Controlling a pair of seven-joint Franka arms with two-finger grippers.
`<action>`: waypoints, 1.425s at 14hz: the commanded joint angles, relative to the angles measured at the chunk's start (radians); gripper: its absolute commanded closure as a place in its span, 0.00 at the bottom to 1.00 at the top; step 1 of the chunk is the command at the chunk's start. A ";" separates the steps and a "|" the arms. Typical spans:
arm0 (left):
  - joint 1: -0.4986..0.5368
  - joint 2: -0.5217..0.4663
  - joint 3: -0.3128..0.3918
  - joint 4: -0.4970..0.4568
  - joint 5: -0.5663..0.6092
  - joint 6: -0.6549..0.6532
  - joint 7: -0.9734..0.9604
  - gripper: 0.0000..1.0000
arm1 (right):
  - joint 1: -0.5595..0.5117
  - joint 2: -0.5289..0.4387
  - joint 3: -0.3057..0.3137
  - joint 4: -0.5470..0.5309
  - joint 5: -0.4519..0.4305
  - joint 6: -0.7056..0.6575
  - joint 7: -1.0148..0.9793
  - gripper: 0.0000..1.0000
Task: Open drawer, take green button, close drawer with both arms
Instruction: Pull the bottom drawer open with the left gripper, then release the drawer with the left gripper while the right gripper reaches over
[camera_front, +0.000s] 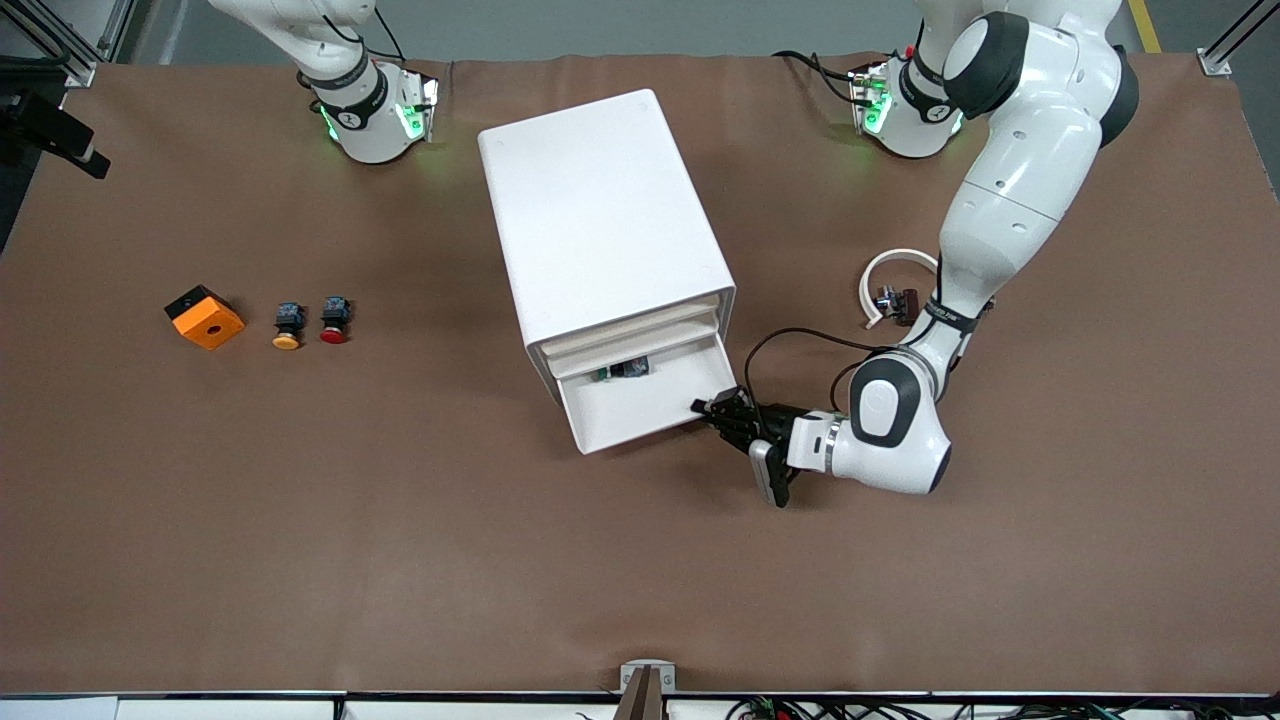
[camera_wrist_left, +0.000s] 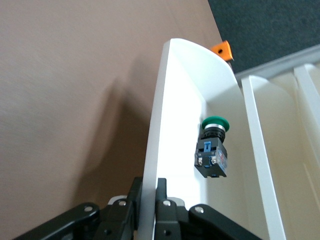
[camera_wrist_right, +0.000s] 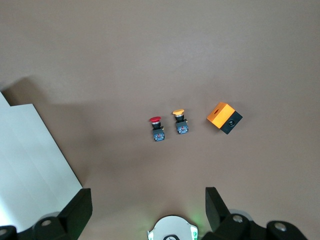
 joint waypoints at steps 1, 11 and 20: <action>-0.016 0.020 0.032 0.035 0.003 0.181 0.016 0.98 | -0.032 -0.007 0.006 0.004 0.023 0.009 0.011 0.00; 0.016 0.024 0.042 0.064 0.001 0.393 0.016 0.96 | -0.021 0.062 0.016 0.085 0.030 0.026 0.014 0.00; 0.016 -0.003 0.033 0.058 -0.105 0.390 -0.007 0.00 | 0.196 0.145 0.026 0.114 0.031 0.073 0.906 0.00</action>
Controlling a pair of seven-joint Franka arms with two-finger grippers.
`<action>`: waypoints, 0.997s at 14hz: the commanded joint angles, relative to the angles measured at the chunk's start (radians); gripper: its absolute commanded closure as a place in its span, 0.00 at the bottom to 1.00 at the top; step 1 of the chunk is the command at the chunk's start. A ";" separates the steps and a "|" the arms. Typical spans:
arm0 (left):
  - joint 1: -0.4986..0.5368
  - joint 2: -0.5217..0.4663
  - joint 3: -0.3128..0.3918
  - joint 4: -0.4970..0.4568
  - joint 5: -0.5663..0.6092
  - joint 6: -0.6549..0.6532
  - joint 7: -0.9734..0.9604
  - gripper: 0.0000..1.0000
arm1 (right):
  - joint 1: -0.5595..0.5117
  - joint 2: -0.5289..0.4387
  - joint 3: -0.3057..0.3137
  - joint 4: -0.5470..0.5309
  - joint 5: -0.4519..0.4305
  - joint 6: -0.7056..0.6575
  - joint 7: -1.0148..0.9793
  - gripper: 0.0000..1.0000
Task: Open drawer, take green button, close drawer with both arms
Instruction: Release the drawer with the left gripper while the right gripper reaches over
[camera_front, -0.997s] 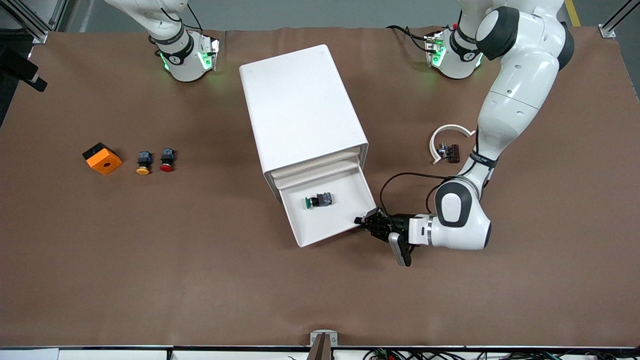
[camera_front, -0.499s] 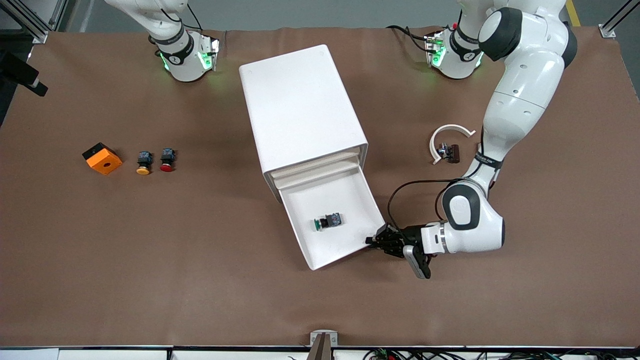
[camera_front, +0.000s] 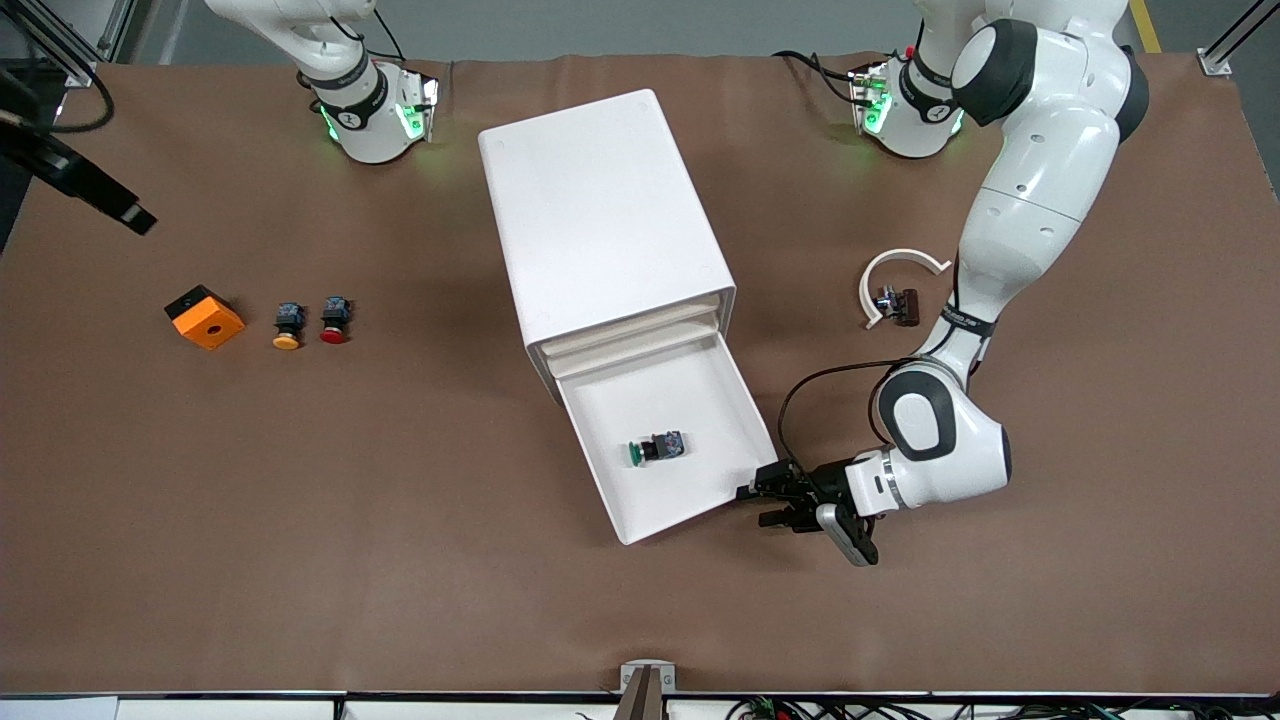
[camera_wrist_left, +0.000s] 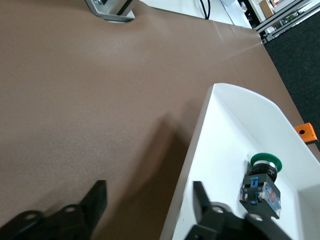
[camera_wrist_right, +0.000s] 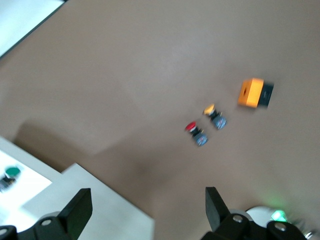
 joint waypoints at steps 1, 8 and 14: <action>-0.006 -0.032 0.011 0.009 -0.024 0.006 -0.035 0.00 | 0.064 0.067 -0.007 0.047 0.022 -0.001 0.278 0.00; 0.049 -0.205 0.026 -0.006 0.118 -0.160 -0.305 0.00 | 0.072 0.320 -0.007 0.266 0.112 -0.006 0.876 0.00; 0.141 -0.400 0.026 -0.101 0.428 -0.261 -0.501 0.00 | 0.237 0.559 -0.007 0.518 0.025 -0.014 1.007 0.00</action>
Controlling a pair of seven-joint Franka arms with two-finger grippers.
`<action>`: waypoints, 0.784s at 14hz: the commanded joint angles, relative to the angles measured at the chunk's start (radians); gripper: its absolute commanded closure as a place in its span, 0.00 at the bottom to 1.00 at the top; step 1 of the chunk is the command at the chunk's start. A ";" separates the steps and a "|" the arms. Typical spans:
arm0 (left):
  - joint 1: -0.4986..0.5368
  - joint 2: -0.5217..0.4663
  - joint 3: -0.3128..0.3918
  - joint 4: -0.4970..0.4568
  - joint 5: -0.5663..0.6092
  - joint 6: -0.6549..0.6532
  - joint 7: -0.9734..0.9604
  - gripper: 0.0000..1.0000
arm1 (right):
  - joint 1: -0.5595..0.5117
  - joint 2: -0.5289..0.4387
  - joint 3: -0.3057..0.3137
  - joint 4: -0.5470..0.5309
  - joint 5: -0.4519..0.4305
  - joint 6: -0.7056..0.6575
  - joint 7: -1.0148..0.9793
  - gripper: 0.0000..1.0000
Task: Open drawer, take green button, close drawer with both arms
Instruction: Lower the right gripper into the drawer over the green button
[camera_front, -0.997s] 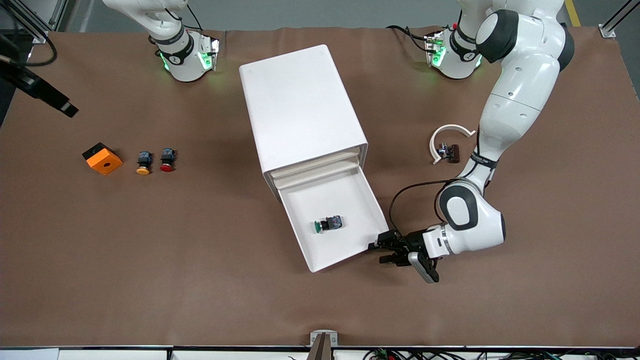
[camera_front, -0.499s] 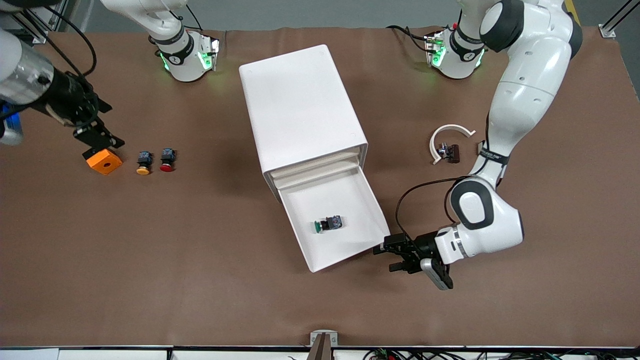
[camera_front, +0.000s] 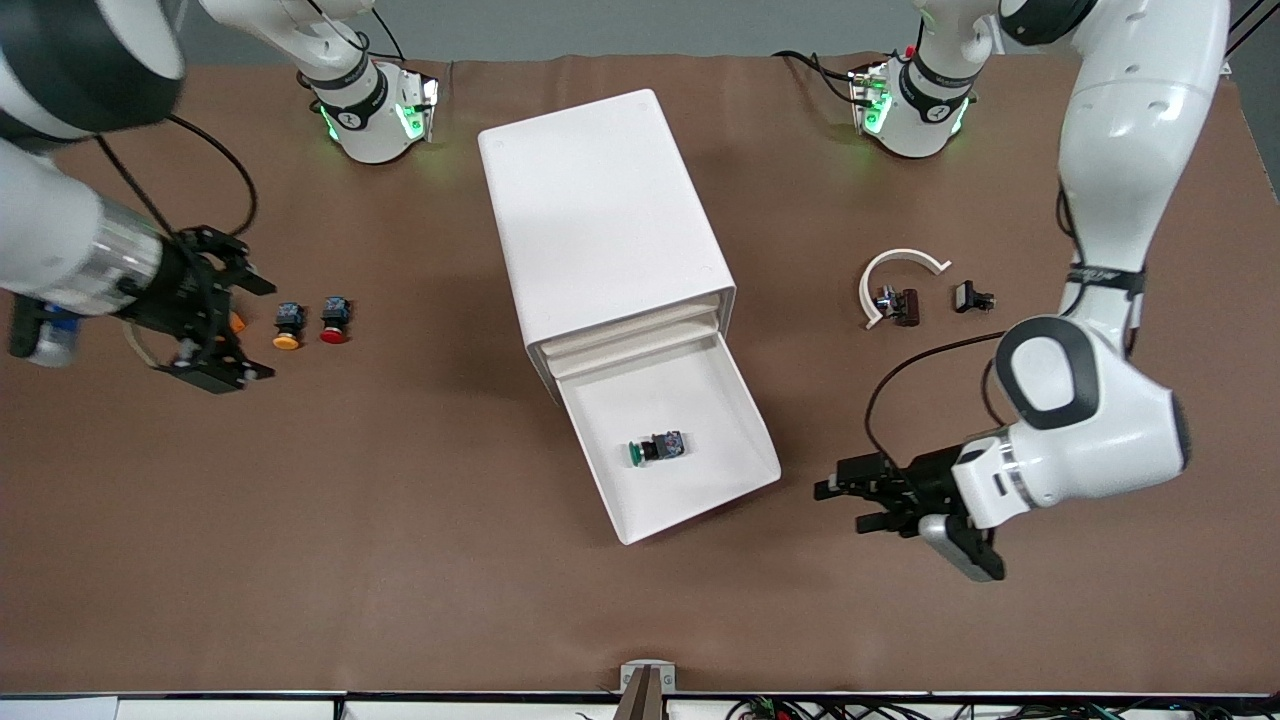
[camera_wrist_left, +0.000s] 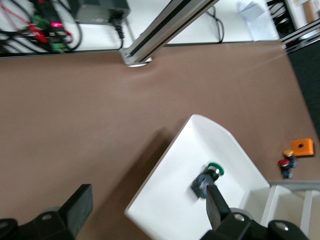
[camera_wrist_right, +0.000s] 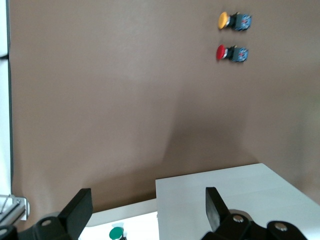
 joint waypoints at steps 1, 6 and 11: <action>0.051 -0.103 0.009 -0.088 0.102 -0.064 -0.031 0.00 | 0.101 0.164 -0.006 0.187 -0.022 -0.024 0.223 0.00; 0.085 -0.215 0.009 -0.088 0.492 -0.150 -0.206 0.00 | 0.213 0.316 -0.003 0.333 -0.008 0.077 0.521 0.00; 0.146 -0.327 0.010 -0.091 0.596 -0.303 -0.295 0.00 | 0.271 0.409 -0.003 0.341 0.000 0.240 0.723 0.00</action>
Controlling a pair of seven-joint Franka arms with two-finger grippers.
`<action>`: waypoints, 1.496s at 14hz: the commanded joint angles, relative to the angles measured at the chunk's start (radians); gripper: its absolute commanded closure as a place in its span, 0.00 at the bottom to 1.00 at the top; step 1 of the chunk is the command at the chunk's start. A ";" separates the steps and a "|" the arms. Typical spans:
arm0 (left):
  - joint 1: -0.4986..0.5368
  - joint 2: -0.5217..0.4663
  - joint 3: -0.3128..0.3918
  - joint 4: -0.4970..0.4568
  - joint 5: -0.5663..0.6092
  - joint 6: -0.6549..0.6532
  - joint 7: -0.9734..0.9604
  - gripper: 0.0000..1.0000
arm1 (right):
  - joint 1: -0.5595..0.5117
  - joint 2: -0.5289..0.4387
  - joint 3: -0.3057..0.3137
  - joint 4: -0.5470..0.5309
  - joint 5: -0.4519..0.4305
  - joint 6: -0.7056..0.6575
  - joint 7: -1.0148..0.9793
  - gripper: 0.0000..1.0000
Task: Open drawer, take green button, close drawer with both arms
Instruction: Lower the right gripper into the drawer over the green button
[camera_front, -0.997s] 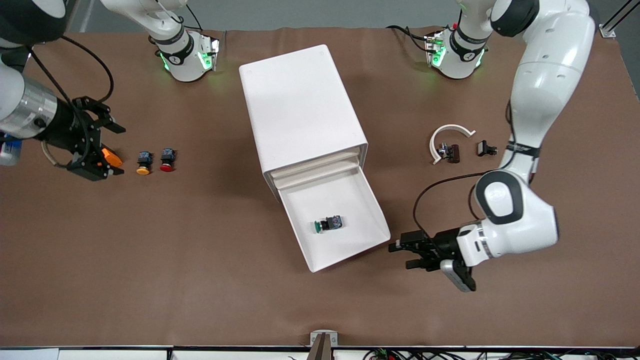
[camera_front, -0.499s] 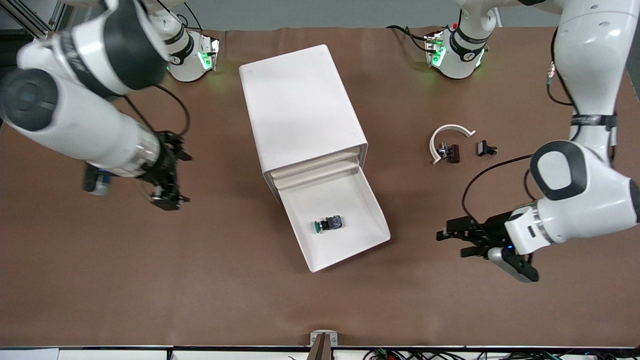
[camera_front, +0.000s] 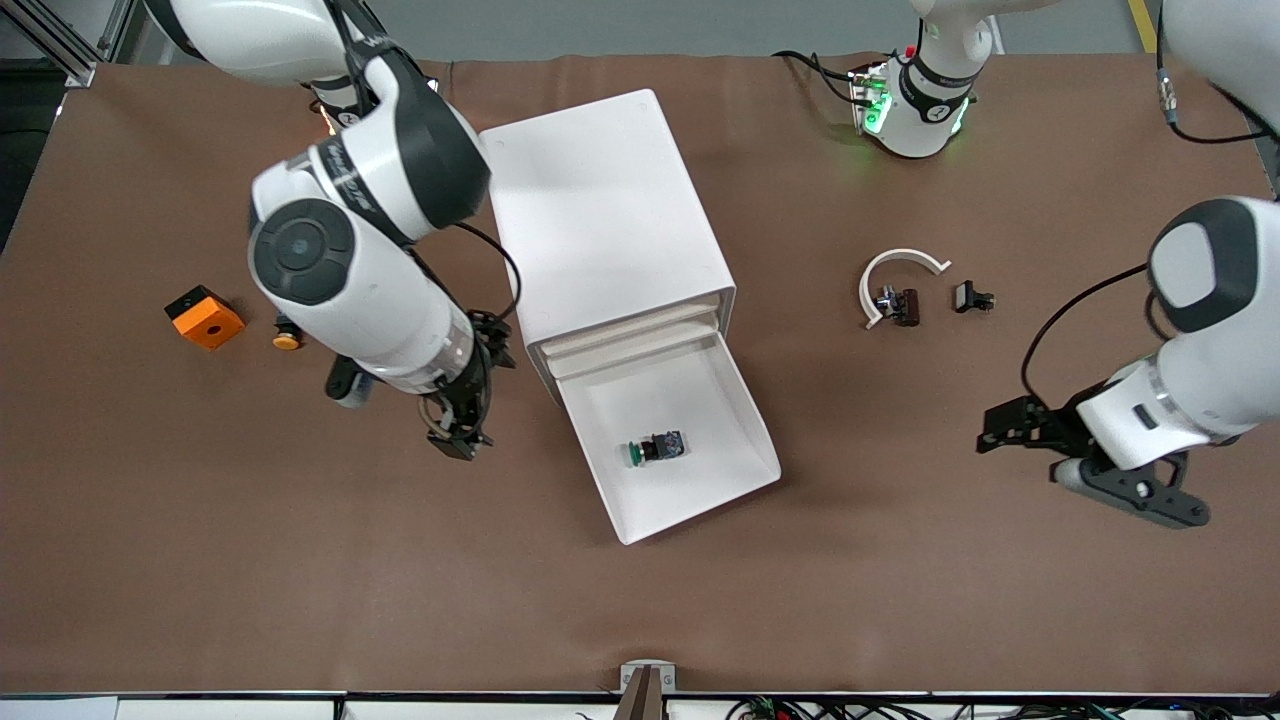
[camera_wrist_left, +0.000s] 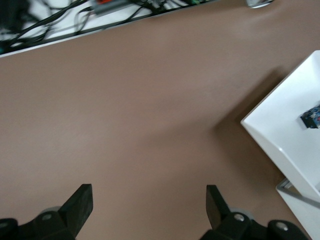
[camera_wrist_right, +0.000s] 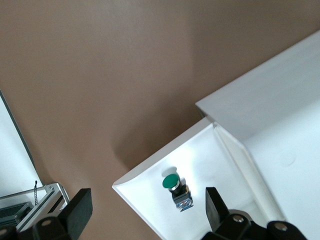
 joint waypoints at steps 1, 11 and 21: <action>0.029 -0.101 0.003 -0.049 0.071 -0.081 -0.087 0.00 | 0.026 0.073 -0.006 0.063 0.008 0.053 0.090 0.00; 0.080 -0.362 -0.003 -0.253 0.122 -0.110 -0.188 0.00 | 0.102 0.259 -0.018 0.167 0.005 0.219 0.320 0.00; 0.068 -0.356 0.009 -0.251 0.122 -0.113 -0.190 0.00 | 0.130 0.376 -0.018 0.195 0.003 0.390 0.460 0.00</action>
